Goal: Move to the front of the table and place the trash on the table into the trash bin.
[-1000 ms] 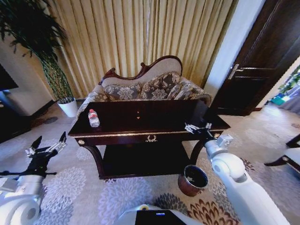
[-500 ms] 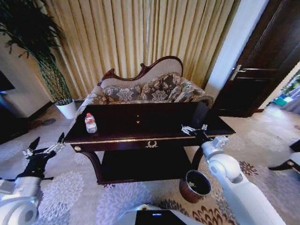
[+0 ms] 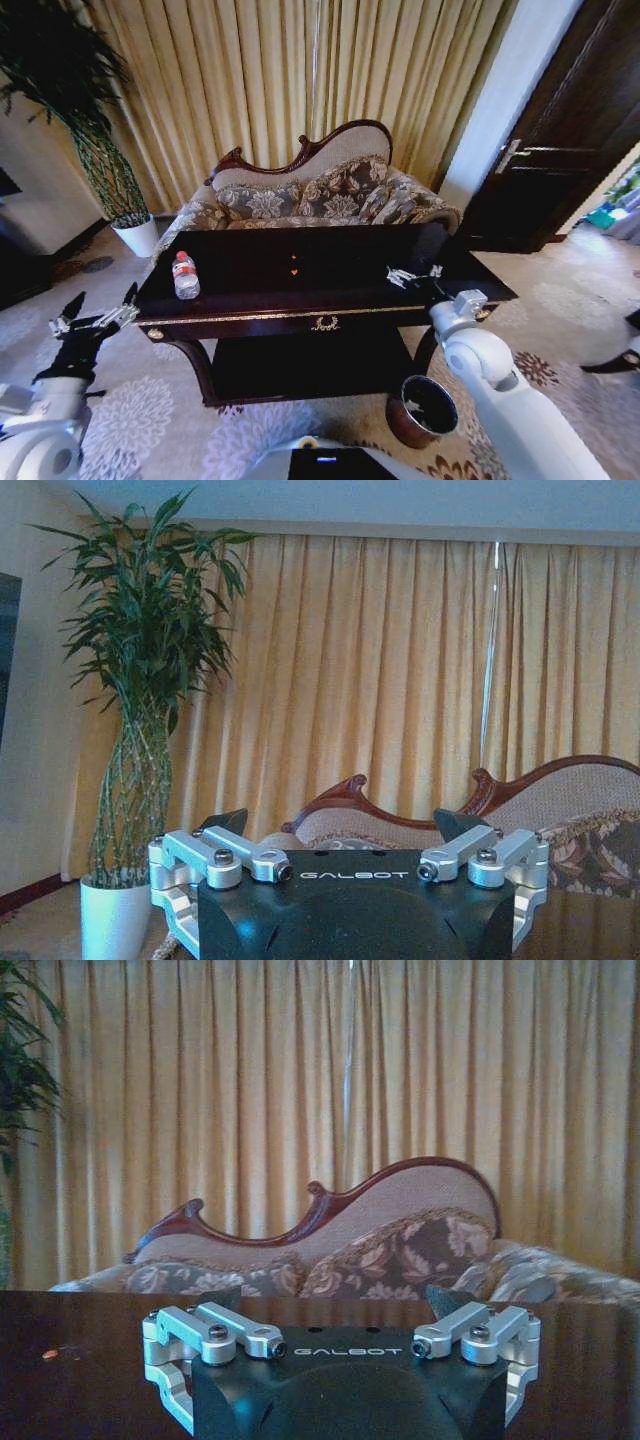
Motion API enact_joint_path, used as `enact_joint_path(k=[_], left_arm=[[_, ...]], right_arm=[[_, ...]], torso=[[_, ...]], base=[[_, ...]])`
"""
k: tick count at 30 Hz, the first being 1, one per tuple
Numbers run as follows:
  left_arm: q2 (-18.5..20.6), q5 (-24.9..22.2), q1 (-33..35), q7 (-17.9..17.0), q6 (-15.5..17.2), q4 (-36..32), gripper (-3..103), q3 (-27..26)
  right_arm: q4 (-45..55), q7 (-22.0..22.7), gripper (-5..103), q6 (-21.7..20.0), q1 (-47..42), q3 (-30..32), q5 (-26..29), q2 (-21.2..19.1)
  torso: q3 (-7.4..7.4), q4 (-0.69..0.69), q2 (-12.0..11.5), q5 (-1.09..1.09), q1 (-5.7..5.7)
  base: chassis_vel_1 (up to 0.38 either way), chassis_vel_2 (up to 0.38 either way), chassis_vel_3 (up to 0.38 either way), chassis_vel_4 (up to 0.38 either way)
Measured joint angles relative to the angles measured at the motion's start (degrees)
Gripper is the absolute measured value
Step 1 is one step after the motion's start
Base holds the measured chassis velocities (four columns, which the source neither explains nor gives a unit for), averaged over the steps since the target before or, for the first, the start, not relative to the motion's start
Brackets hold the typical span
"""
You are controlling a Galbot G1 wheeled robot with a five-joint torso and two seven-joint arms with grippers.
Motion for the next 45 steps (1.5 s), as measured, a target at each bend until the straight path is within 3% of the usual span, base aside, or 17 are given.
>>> enact_joint_path(k=[6, 12, 20, 23, 25, 34, 38, 45], left_arm=[[-0.2, 0.04, 0.41, 0.02, 0.0, -0.58, 100, -0.05], [-0.29, 0.1, 0.54, 0.03, 0.01, -0.72, 100, -0.13], [-1.29, 0.48, 0.14, 0.05, 0.61, -1.2, 100, 0.23], [-1.31, 0.8, 0.07, 0.01, 0.64, -1.18, 100, 0.28], [-1.44, 1.4, -0.09, -0.25, 0.7, -0.98, 100, 0.43], [-1.98, 1.74, -0.38, -0.37, 1.34, -1.5, 100, 1.09], [-1.98, 1.75, -0.42, -0.18, 1.33, -1.02, 100, 0.63], [-2.61, 1.89, -0.15, 0.04, 1.18, -0.82, 100, 0.37]], right_arm=[[0.01, -0.02, 100, -0.78, 2.12, -3.26, 2.87, -3.06], [-0.28, 0.23, 100, -3.9, 6.61, -8.26, 5.89, -9.77], [-0.33, 2.83, 100, -13.56, 17.17, -12.55, 20.96, -17.84], [-0.02, 2.86, 100, -14.36, 17.8, -12.63, 23.06, -18.61], [1.01, 2.98, 100, -15.53, 19.03, -12.69, 28.54, -20.71], [0.29, 0.48, 100, -13.63, 22.19, -15.49, 30.31, -23.5], [-2.72, -1.84, 100, -10.53, 26.04, -20.82, 28.35, -24.65], [-6.36, -2.9, 100, -8.93, 33.75, -30.2, 28.25, -24.74]], torso=[[-0.01, 0.01, 0.01, 0.0, -0.02], [-0.01, 0.02, 0.02, 0.01, -0.02], [-0.01, 0.02, 0.02, 0.0, -0.02], [-0.01, 0.01, 0.01, 0.01, -0.02], [0.0, 0.0, 0.01, 0.01, -0.02], [-0.01, 0.0, 0.01, 0.0, -0.02], [-0.01, 0.01, 0.01, 0.0, -0.02], [0.0, 0.02, 0.0, 0.0, -0.01]], base=[[0.0, 0.0, 0.0, 0.0], [0.0, 0.0, 0.0, 0.0], [0.0, 0.0, 0.0, 0.0], [0.0, 0.0, 0.0, 0.0], [0.0, 0.0, 0.0, 0.0], [0.0, 0.0, 0.0, 0.0], [0.0, 0.0, 0.0, 0.0], [0.0, 0.0, 0.0, 0.0]])
